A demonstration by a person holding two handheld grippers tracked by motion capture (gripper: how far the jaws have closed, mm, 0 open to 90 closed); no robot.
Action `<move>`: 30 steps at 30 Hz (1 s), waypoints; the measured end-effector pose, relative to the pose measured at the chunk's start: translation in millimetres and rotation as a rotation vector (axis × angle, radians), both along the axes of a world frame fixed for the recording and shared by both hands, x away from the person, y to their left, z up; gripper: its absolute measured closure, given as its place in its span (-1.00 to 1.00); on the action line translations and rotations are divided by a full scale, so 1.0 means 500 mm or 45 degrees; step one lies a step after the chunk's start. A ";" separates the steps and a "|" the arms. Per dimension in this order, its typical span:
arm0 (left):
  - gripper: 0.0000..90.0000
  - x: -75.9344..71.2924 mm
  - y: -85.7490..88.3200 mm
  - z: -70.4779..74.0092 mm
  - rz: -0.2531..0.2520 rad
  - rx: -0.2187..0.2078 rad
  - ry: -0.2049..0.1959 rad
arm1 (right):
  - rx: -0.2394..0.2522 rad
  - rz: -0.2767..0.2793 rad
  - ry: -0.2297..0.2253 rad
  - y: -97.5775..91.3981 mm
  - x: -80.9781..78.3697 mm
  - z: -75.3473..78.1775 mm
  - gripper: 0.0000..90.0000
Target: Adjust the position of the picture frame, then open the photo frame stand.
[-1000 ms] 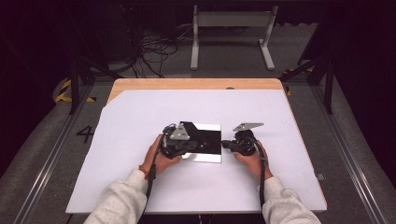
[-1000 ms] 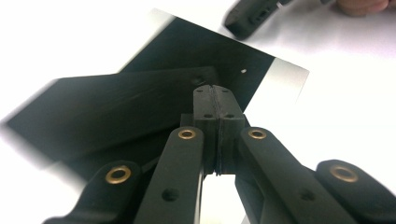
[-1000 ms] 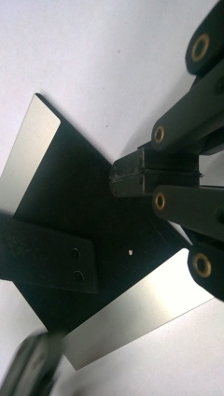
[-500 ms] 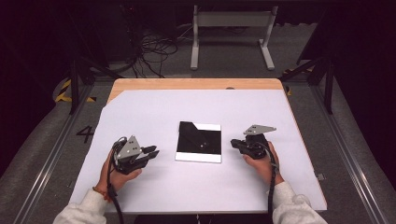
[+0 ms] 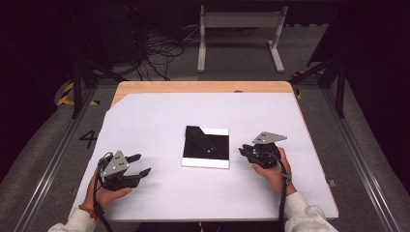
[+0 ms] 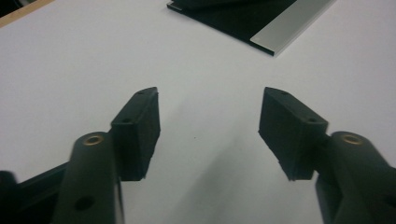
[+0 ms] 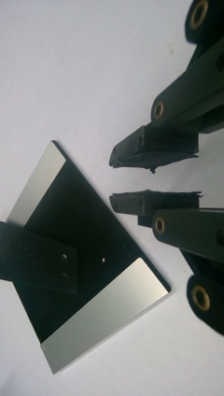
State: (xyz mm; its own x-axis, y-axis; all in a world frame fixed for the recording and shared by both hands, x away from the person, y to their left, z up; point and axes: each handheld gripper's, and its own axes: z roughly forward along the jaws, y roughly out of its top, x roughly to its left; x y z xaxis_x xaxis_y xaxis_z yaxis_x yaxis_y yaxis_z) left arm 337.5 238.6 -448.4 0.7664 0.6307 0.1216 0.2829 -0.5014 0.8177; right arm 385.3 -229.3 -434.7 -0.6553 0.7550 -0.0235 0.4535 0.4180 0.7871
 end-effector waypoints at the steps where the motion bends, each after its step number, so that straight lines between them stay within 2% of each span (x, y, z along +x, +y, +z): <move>1: -0.37 0.000 0.002 0.000 0.021 -0.012 0.005 | 0.004 0.008 -0.006 0.001 -0.002 0.002 0.53; 4: -0.62 -0.004 0.006 -0.001 0.053 -0.034 0.028 | -0.019 0.022 -0.026 0.005 -0.008 0.006 0.41; 6: -0.71 -0.011 0.008 -0.006 0.069 -0.017 0.038 | -0.017 0.034 -0.041 0.009 -0.012 0.009 0.33; 7: -0.73 -0.015 0.008 -0.008 0.076 0.009 0.033 | -0.017 0.037 -0.041 0.010 -0.012 0.011 0.30; 9: -0.76 -0.020 0.015 -0.011 0.077 0.000 0.045 | -0.016 0.045 -0.053 0.015 -0.014 0.018 0.24; 11: -0.78 -0.020 0.020 -0.013 0.091 0.002 0.051 | 0.003 0.052 -0.058 0.021 -0.013 0.022 0.19; 14: -0.78 -0.021 0.028 -0.014 0.108 -0.010 0.066 | -0.008 0.064 -0.054 0.036 -0.009 0.022 0.13; 15: -0.78 -0.023 0.029 -0.014 0.116 0.016 0.053 | -0.012 0.067 -0.051 0.041 -0.008 0.021 0.11; 24: -0.78 -0.031 0.019 -0.023 0.084 0.054 0.090 | -0.037 0.120 -0.005 0.096 0.012 0.010 -0.02; 28: -0.79 -0.026 0.014 -0.024 0.074 0.052 0.092 | -0.022 0.132 0.006 0.124 0.027 0.010 -0.07; 30: -0.79 -0.024 0.011 -0.028 0.068 0.068 0.102 | -0.019 0.129 0.011 0.128 0.030 0.010 -0.07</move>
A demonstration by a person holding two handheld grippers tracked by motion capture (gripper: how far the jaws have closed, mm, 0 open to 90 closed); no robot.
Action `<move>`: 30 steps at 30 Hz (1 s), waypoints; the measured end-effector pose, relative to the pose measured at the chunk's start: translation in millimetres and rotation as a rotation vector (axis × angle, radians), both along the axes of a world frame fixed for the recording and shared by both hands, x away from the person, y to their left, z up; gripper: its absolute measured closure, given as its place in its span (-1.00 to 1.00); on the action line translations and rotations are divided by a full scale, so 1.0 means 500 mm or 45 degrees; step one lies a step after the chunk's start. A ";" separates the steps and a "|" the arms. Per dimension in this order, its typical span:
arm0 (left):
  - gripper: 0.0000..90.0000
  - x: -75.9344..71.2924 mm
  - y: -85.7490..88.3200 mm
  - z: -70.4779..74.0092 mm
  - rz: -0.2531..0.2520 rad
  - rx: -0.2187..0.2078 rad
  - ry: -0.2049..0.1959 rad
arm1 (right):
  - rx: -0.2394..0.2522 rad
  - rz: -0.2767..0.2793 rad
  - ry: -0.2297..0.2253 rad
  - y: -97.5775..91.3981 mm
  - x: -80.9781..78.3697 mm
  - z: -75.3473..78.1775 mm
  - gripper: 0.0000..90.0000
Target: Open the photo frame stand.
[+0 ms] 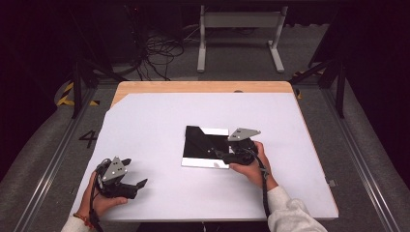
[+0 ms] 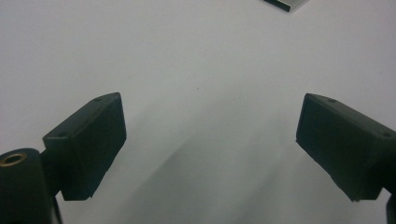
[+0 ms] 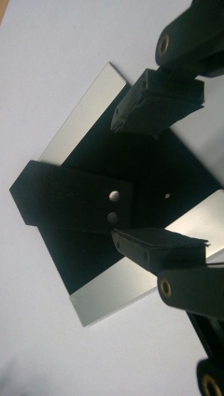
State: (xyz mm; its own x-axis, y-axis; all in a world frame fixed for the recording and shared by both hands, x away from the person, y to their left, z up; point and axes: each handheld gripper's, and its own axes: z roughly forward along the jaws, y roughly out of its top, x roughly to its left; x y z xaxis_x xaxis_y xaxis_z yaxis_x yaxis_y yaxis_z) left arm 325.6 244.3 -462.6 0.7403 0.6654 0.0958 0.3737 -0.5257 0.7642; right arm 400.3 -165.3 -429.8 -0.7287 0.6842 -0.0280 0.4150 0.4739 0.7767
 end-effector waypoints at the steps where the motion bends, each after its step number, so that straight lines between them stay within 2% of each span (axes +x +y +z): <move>1: -0.79 0.000 -0.003 -0.003 -0.007 0.018 0.003 | -0.005 -0.006 0.008 0.009 0.006 -0.001 -0.08; 3: -0.79 0.000 -0.008 -0.003 -0.012 0.047 -0.005 | -0.019 0.003 0.010 0.029 0.015 -0.004 -0.09; 6: -0.79 -0.001 -0.011 -0.001 -0.022 0.034 -0.005 | -0.021 0.012 0.022 0.053 0.027 -0.005 -0.11; 10: -0.79 -0.002 -0.014 -0.002 -0.034 0.047 -0.007 | -0.022 0.020 0.036 0.082 0.044 -0.009 -0.11; 11: -0.79 -0.002 -0.013 -0.002 -0.035 0.043 -0.002 | -0.029 0.022 0.034 0.086 0.047 -0.010 -0.10; 13: -0.79 -0.003 -0.013 -0.003 -0.031 0.038 0.006 | -0.003 0.015 0.073 0.094 0.054 -0.016 -0.09; 22: -0.78 -0.003 -0.016 -0.004 -0.045 0.050 0.008 | -0.025 0.006 0.072 0.106 0.068 -0.030 -0.16; 27: -0.78 -0.003 -0.017 -0.006 -0.049 0.038 0.019 | -0.058 0.007 0.099 0.119 0.078 -0.033 -0.23; 29: -0.78 -0.003 -0.018 -0.005 -0.051 0.039 0.018 | -0.065 0.001 0.136 0.124 0.086 -0.038 -0.31; 30: -0.78 -0.004 -0.018 -0.005 -0.050 0.043 0.019 | -0.081 -0.003 0.126 0.127 0.088 -0.040 -0.29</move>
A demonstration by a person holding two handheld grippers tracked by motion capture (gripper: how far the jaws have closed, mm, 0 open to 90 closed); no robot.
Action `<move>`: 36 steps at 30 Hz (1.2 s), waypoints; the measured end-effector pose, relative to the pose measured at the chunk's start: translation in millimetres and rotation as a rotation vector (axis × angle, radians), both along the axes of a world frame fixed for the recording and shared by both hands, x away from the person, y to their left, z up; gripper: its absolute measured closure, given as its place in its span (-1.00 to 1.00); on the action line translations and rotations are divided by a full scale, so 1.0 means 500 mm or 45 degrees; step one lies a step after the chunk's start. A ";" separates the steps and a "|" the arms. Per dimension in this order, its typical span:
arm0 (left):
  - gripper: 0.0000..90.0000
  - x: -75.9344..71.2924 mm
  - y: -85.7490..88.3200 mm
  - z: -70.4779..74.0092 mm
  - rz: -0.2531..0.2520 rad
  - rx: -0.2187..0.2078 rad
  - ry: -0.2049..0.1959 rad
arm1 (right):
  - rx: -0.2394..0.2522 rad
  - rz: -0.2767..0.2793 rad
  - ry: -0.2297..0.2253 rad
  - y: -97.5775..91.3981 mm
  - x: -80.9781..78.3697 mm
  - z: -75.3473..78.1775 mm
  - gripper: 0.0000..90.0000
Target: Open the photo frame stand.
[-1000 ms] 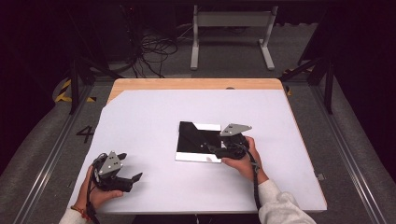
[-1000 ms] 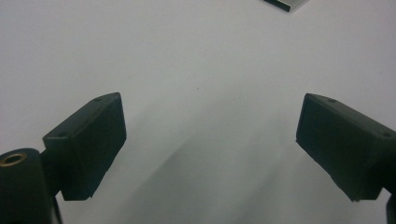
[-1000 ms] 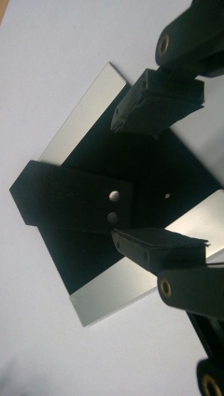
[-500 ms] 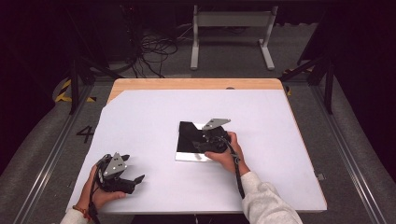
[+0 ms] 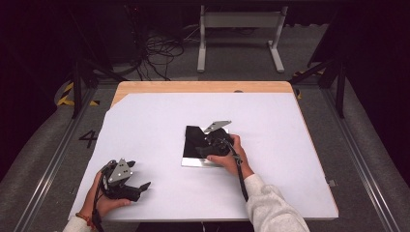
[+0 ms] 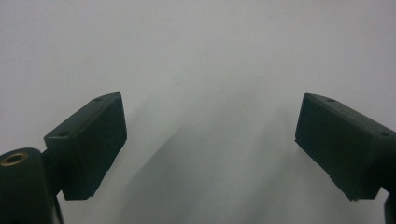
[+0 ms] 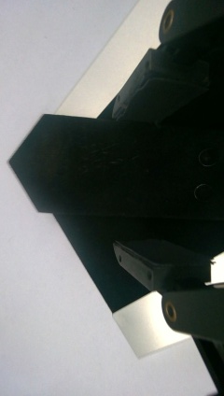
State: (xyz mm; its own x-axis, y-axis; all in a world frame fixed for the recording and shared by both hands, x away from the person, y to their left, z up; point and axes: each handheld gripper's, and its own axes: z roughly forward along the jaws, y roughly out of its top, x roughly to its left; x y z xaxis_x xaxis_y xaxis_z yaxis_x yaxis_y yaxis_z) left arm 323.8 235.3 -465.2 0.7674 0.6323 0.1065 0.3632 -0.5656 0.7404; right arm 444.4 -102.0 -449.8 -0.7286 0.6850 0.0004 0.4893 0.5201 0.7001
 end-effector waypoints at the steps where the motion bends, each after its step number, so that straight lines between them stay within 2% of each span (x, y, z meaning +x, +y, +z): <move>1: -0.78 0.000 0.000 0.000 -0.004 0.008 -0.003 | -0.004 0.000 -0.005 0.001 0.001 0.000 -0.29; 5: -0.78 0.000 -0.002 -0.002 -0.011 0.006 0.003 | -0.027 -0.008 -0.009 0.008 0.003 0.001 -0.29; 6: -0.78 0.000 -0.002 -0.002 -0.011 0.006 0.003 | -0.045 -0.007 -0.015 0.012 0.003 0.002 -0.25; 9: -0.78 0.002 -0.006 -0.002 -0.021 0.011 0.009 | -0.042 -0.033 -0.025 0.011 0.005 0.003 -0.08; 13: -0.78 0.010 -0.015 -0.005 -0.034 0.011 0.017 | -0.048 -0.025 -0.013 0.010 0.008 0.005 -0.09; 16: -0.78 0.012 -0.021 -0.004 -0.040 0.013 0.017 | -0.030 -0.026 0.001 0.016 0.014 0.004 -0.29; 20: -0.78 0.014 -0.028 -0.004 -0.051 0.018 0.017 | -0.048 -0.030 0.004 0.035 0.023 0.002 -0.44; 21: -0.78 0.014 -0.030 -0.005 -0.053 0.020 0.019 | -0.063 -0.031 0.005 0.039 0.026 0.003 -0.43; 23: -0.78 0.014 -0.032 -0.007 -0.063 0.026 0.022 | -0.040 -0.042 0.017 0.041 0.032 0.003 -0.43; 27: -0.78 0.016 -0.032 -0.005 -0.057 -0.002 0.021 | -0.029 -0.062 0.009 0.044 0.041 0.003 -0.32; 31: -0.78 0.015 -0.034 0.000 -0.059 -0.001 0.003 | -0.074 -0.053 -0.005 0.047 0.043 0.006 -0.22; 36: -0.78 0.016 -0.034 -0.004 -0.063 -0.010 0.010 | -0.065 -0.040 -0.008 0.045 0.045 0.005 -0.21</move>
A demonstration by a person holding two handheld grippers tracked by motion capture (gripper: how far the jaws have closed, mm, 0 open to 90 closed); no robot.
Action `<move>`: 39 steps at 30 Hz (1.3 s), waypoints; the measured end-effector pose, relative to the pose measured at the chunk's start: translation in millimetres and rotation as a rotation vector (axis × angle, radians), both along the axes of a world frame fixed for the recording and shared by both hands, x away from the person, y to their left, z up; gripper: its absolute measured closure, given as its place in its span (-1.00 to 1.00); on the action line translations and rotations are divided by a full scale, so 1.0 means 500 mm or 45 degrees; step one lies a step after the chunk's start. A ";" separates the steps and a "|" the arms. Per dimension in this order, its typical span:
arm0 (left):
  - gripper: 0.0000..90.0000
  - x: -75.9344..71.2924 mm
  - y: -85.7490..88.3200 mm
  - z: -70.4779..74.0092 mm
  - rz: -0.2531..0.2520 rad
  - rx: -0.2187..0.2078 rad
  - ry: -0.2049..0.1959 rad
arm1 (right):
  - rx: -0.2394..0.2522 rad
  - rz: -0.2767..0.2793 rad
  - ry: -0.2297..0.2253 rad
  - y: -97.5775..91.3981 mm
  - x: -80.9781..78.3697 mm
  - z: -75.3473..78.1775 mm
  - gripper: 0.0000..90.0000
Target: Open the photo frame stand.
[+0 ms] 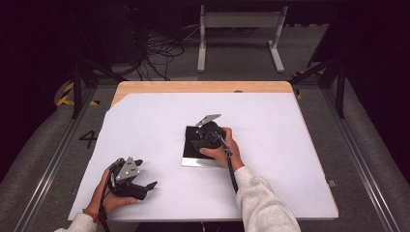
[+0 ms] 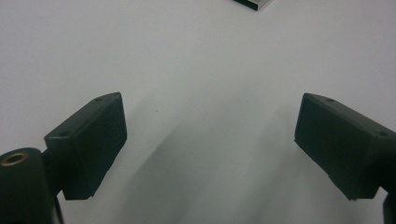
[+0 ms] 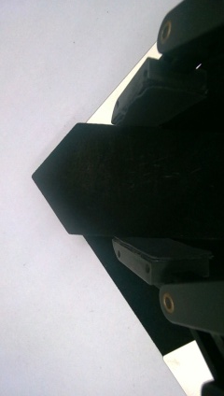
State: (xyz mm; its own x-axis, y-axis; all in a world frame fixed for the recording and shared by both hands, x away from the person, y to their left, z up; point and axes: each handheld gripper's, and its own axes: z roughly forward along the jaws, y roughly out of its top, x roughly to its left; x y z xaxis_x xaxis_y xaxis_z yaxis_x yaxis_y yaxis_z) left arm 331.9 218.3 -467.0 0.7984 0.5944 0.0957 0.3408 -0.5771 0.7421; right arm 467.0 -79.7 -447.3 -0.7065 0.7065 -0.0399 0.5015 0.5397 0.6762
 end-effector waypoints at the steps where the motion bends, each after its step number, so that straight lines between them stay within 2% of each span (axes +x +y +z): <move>1: -0.78 0.000 0.000 -0.001 -0.004 -0.003 0.005 | 0.001 -0.002 0.001 0.000 0.000 0.000 -0.21; 11: -0.78 0.000 0.008 0.000 0.001 -0.012 0.000 | 0.000 -0.020 -0.012 -0.001 -0.008 0.005 -0.19; 18: -0.78 0.003 0.006 -0.002 0.001 -0.006 0.003 | 0.024 -0.030 -0.027 -0.002 -0.012 0.006 -0.18; 24: -0.78 0.012 0.002 -0.003 -0.001 -0.014 0.017 | 0.053 -0.045 -0.009 -0.001 0.000 -0.003 -0.37; 26: -0.77 0.012 0.000 -0.001 0.002 -0.014 0.011 | 0.073 -0.036 0.008 0.000 0.004 -0.005 -0.36; 29: -0.76 0.011 -0.001 0.002 -0.003 -0.024 -0.010 | 0.040 -0.039 0.004 0.013 0.008 -0.005 -0.46; 35: -0.73 0.015 -0.002 0.008 0.000 -0.048 -0.012 | 0.060 -0.055 0.008 0.019 0.021 -0.006 -0.45; 37: -0.62 0.021 -0.007 0.012 -0.006 -0.026 -0.029 | 0.039 -0.058 -0.005 0.023 0.022 -0.005 -0.34; 39: -0.51 0.039 -0.018 0.019 -0.008 -0.037 -0.026 | 0.045 -0.057 0.006 0.020 0.020 -0.002 -0.33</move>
State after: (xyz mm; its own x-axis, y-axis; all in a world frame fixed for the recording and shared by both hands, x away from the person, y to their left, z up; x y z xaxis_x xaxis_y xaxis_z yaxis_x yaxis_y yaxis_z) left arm 351.5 209.2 -457.6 0.8002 0.5923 0.0946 0.3220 -0.5572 0.7654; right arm 476.8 -69.6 -448.2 -0.6745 0.7382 -0.0109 0.5279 0.4926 0.6918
